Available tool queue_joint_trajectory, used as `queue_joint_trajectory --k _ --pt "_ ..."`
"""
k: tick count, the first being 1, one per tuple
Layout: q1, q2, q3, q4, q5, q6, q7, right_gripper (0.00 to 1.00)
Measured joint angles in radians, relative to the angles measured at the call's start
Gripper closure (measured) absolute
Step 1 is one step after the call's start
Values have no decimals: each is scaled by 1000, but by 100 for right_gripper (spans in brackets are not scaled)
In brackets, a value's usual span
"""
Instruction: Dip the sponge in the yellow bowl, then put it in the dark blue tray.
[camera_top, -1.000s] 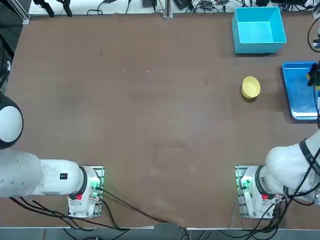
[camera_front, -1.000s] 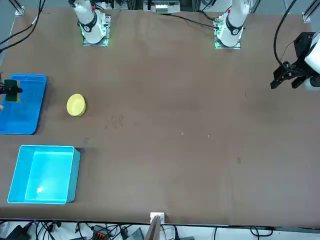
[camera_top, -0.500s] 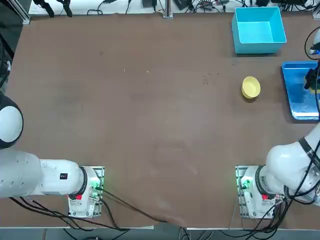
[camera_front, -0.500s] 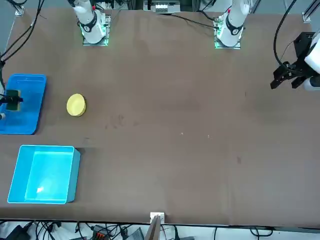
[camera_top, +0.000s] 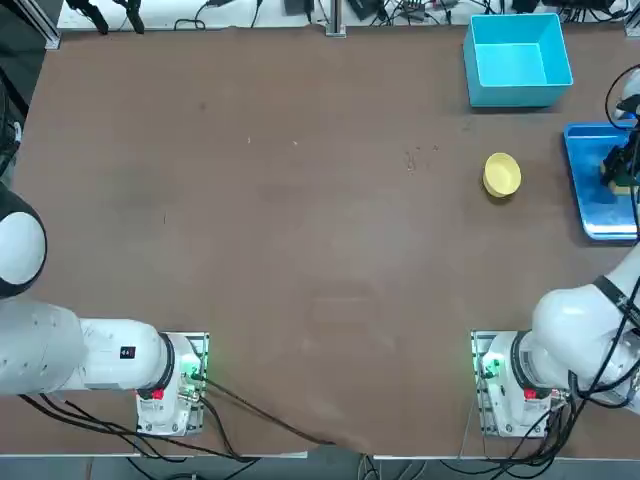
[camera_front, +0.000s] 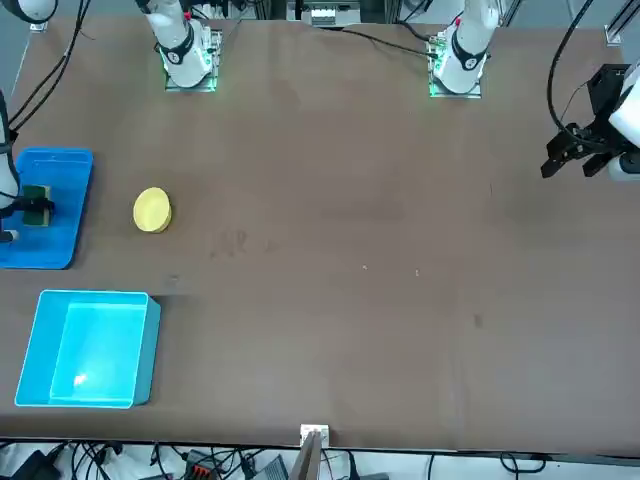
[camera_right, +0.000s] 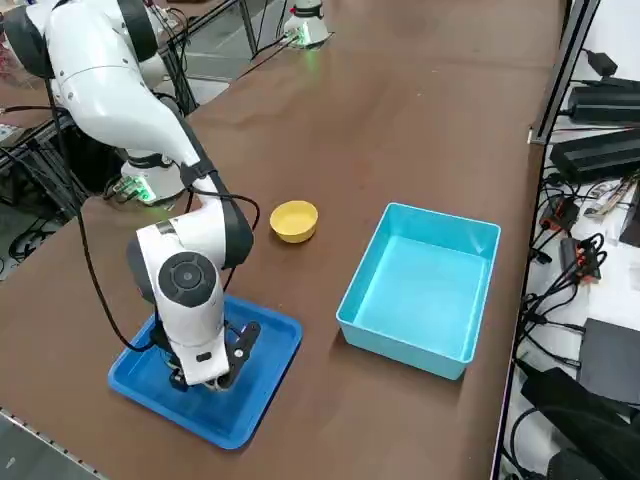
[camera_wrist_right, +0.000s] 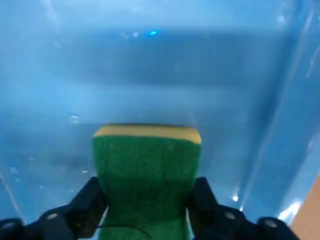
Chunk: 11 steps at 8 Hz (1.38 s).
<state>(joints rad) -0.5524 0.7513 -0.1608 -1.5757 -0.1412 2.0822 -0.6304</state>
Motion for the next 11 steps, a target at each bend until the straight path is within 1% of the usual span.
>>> queue_joint_trajectory --k 1,3,4,5,6,7,8,9,10,11 --pt "0 0 2 0 6 -3 0 1" --pt "1 -7 4 13 8 -38 0 1" --pt "2 -25 5 28 8 -81 -8 1" --pt "5 -62 11 46 8 -124 -23 1" --pt "15 -119 27 70 9 -168 -32 1" --pt "46 -185 39 97 12 -230 -35 1" --pt "95 -249 45 125 18 -297 -35 1" --pt "151 -303 47 160 45 -362 -29 1" --pt "199 -347 48 192 103 -413 -3 1" --pt "237 -386 48 214 173 -438 49 1"
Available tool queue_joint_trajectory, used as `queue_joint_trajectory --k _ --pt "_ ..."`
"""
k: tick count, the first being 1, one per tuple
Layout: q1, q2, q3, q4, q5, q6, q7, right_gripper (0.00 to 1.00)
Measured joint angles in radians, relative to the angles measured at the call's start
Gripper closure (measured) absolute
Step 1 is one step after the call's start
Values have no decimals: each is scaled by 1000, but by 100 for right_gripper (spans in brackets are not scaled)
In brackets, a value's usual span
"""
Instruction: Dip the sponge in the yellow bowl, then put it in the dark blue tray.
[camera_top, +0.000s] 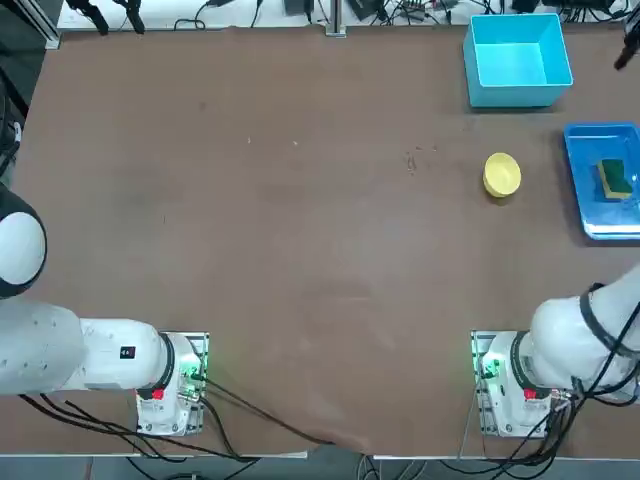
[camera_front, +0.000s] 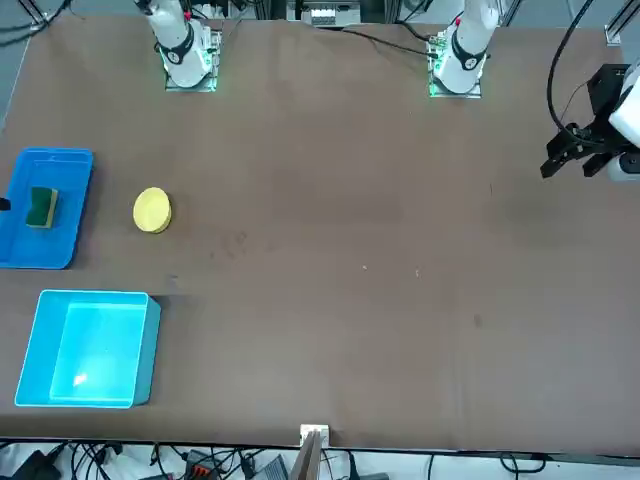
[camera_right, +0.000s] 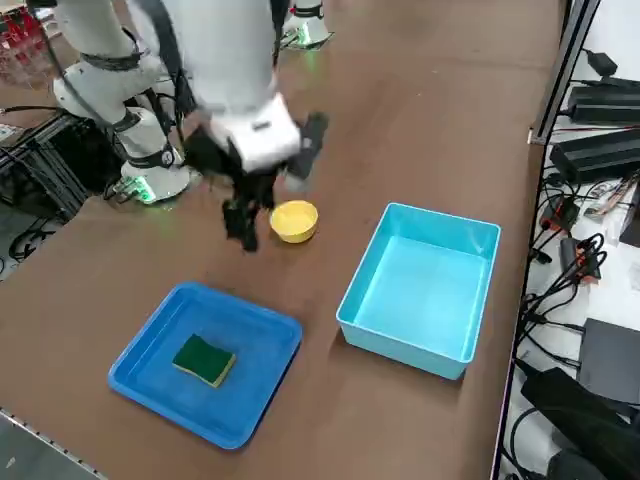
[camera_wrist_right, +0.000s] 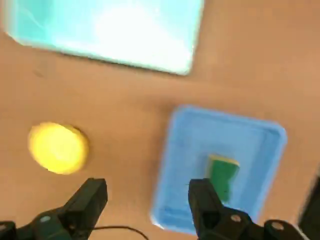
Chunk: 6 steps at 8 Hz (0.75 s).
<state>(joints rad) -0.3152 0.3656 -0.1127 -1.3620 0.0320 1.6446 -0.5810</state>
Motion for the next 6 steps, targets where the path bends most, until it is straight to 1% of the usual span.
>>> queue_joint_trajectory --k 1,2,5,6 --pt "34 -38 1 9 45 -10 66 1" --pt "75 -73 3 11 58 -25 134 1" --pt "229 -146 4 6 50 -68 303 1" --pt "264 -172 5 -8 41 -71 335 1"
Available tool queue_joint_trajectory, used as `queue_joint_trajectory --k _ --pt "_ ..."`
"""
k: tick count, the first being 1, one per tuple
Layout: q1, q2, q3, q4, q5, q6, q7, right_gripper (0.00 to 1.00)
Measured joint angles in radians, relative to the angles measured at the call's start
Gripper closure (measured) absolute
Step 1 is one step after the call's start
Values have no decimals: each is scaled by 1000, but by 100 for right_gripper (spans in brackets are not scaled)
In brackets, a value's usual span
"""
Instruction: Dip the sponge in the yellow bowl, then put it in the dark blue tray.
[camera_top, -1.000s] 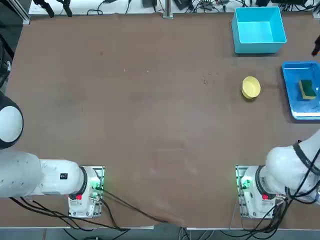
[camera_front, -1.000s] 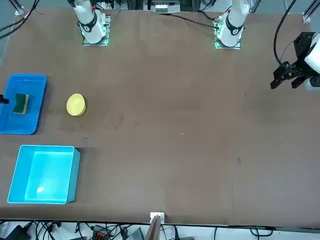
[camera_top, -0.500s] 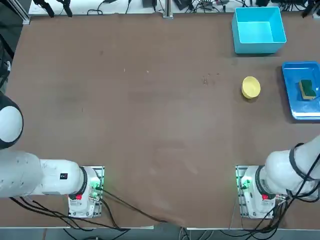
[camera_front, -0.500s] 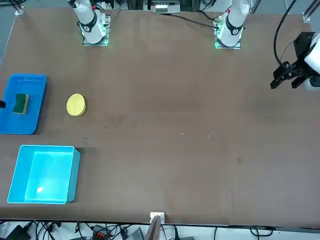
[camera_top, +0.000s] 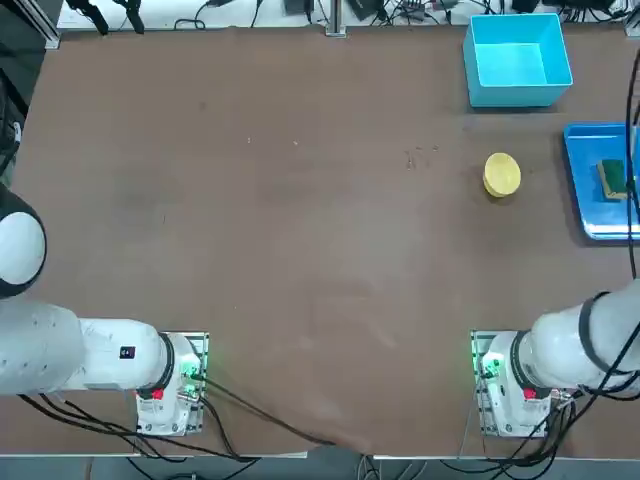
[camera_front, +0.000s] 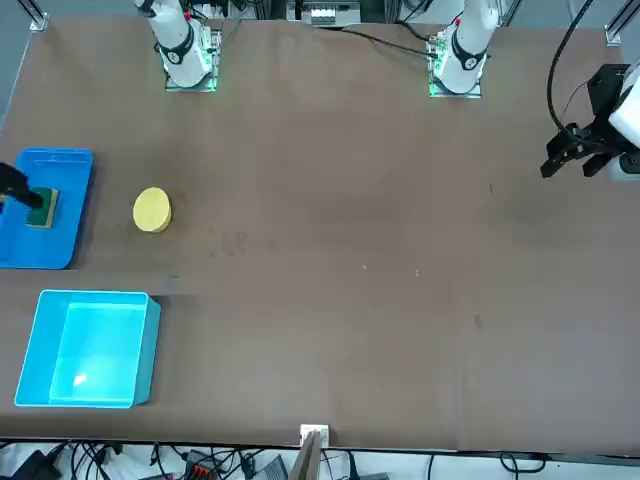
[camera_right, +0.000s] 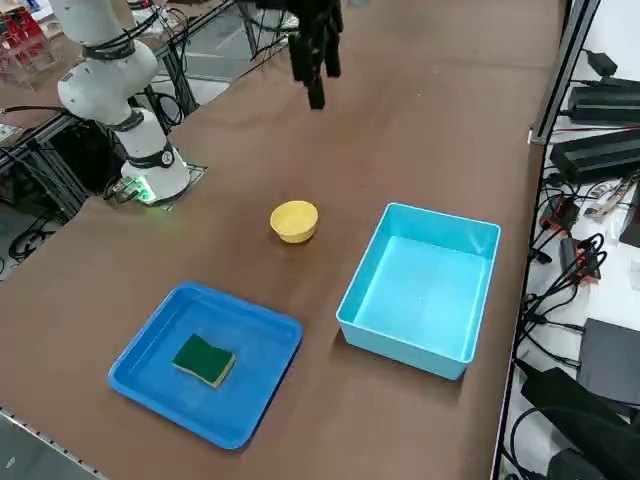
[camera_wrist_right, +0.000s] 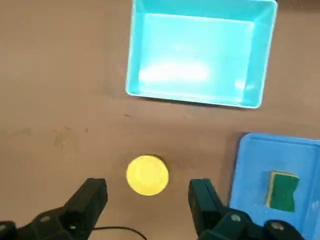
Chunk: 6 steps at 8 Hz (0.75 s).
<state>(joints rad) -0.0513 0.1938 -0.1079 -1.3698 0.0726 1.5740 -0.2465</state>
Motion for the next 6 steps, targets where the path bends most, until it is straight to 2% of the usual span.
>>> queue_joint_trajectory --k 4,6 --pt "115 -158 5 -156 -81 -9 117 1" --pt "135 -232 17 -234 -115 -14 157 1"
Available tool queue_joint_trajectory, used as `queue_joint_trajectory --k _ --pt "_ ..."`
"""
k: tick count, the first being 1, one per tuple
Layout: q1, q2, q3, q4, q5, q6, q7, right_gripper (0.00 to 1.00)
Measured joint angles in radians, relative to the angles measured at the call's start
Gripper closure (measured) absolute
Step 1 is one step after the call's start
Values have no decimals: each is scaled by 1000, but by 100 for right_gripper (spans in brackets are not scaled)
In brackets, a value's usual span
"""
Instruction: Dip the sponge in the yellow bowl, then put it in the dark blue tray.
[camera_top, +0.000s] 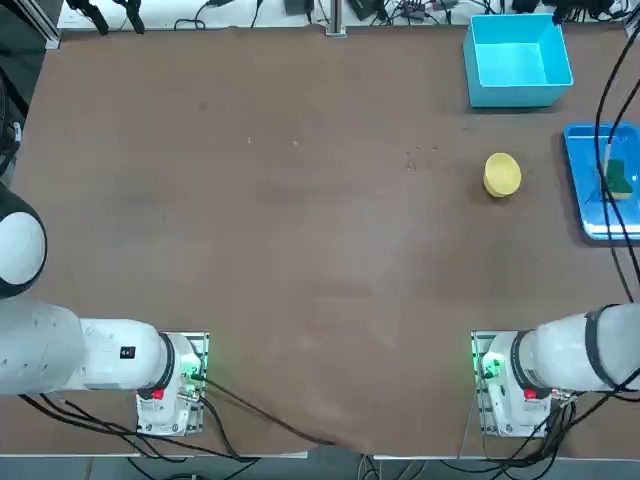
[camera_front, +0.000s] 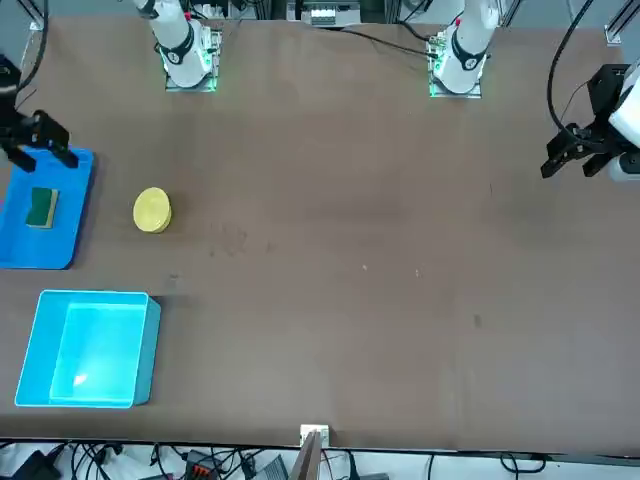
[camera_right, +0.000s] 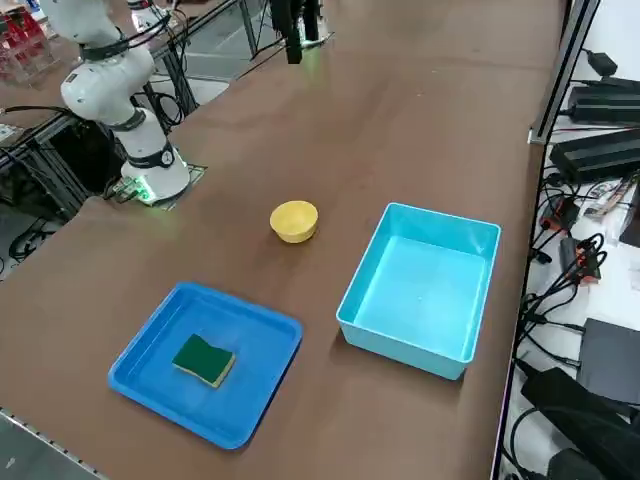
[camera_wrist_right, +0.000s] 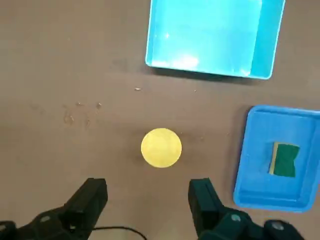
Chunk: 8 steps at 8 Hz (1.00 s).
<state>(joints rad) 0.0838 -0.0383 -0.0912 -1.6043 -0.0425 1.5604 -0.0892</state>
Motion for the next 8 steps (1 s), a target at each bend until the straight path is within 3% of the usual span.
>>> queue_joint_trajectory --k 6,8 --pt "0 -27 9 -18 -6 -21 58 1" --pt "0 -27 9 -18 33 -21 96 1"
